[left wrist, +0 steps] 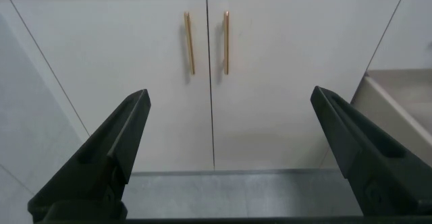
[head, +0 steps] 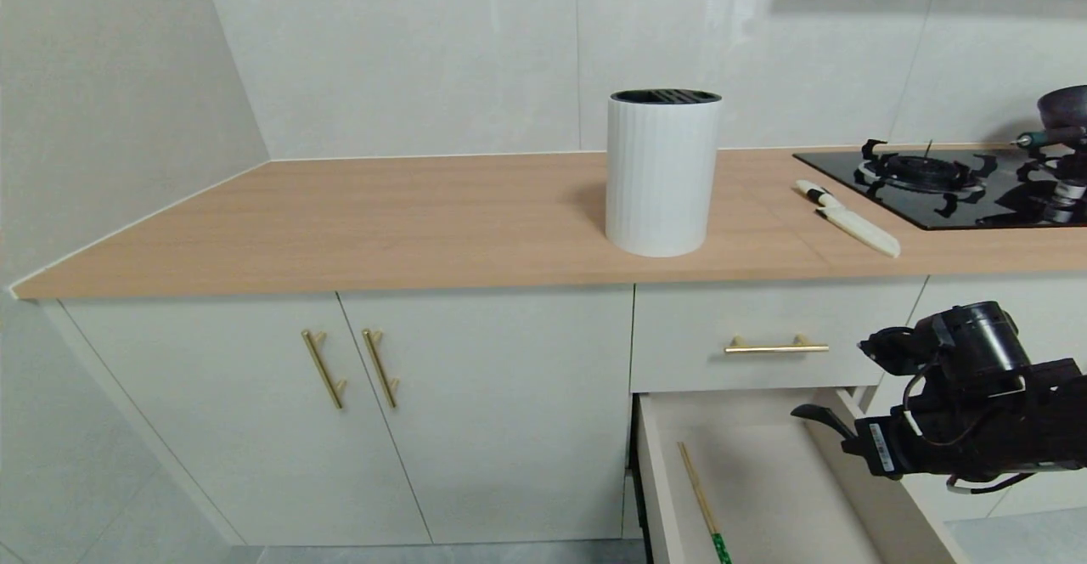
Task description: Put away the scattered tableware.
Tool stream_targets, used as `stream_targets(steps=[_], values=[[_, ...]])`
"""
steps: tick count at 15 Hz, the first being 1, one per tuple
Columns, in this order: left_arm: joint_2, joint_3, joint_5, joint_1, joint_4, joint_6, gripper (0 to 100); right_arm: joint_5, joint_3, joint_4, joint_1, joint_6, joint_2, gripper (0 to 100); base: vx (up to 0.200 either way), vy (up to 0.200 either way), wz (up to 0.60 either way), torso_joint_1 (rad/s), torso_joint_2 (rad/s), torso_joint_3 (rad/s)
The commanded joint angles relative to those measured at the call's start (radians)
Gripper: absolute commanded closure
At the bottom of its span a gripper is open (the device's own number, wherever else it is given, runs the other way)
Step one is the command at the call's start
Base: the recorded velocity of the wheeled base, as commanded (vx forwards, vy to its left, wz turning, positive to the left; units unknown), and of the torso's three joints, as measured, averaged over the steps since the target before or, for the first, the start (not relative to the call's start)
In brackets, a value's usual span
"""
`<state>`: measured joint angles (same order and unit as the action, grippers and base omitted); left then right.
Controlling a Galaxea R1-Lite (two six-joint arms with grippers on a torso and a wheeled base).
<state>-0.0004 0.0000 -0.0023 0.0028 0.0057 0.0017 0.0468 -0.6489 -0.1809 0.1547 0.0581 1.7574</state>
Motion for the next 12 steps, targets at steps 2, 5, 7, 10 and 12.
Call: stream_targets(steps=[2,5,7,10,12], values=[[0.000,0.000,-0.001,0.000,0.000,0.000,0,0.001,0.003,-0.005,0.000,-0.001,0.033,100,0.000,0.000,0.00,-0.132,0.47,0.334],[0.000,0.000,-0.001,0.000,0.000,0.000,0,0.001,0.003,-0.006,0.000,-0.001,0.051,100,0.000,0.000,0.00,-0.106,0.45,0.346],[0.000,0.000,-0.001,0.000,0.000,0.000,0,0.001,0.003,-0.006,0.002,-0.001,0.053,100,0.000,0.000,0.00,-0.080,0.46,0.369],[0.000,0.000,-0.001,0.000,0.000,0.000,0,0.001,0.003,-0.006,0.002,-0.001,0.071,100,0.000,0.000,0.00,-0.014,0.31,0.238],[0.000,0.000,0.001,0.000,0.000,0.000,0,-0.005,0.003,-0.008,0.006,-0.001,0.076,100,0.000,0.000,0.00,0.000,0.00,0.000]])
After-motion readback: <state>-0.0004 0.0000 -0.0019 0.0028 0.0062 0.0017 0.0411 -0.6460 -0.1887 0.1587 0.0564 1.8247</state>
